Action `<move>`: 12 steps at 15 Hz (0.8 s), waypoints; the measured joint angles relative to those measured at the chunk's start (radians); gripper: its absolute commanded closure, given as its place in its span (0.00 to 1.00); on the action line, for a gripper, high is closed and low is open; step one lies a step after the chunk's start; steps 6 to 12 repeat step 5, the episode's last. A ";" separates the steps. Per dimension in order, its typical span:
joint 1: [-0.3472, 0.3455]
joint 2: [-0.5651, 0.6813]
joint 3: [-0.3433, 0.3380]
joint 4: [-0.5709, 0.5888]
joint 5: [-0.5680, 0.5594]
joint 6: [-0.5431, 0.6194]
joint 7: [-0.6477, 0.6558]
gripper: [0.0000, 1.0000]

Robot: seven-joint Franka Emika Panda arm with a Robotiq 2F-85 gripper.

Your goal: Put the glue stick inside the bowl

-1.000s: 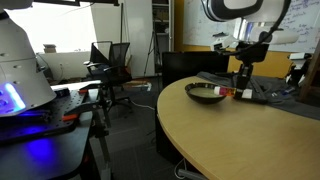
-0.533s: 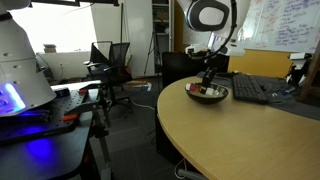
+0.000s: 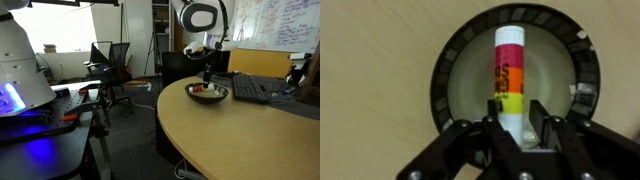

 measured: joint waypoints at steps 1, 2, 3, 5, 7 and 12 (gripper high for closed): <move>-0.001 -0.001 0.001 -0.001 0.001 0.006 -0.002 0.19; -0.004 -0.003 0.001 -0.003 0.006 0.013 -0.004 0.12; -0.007 -0.006 0.001 -0.005 0.011 0.020 -0.005 0.04; -0.023 -0.028 -0.005 -0.015 0.015 0.021 -0.017 0.00; -0.023 -0.028 -0.005 -0.015 0.015 0.021 -0.017 0.00; -0.023 -0.028 -0.005 -0.015 0.015 0.021 -0.017 0.00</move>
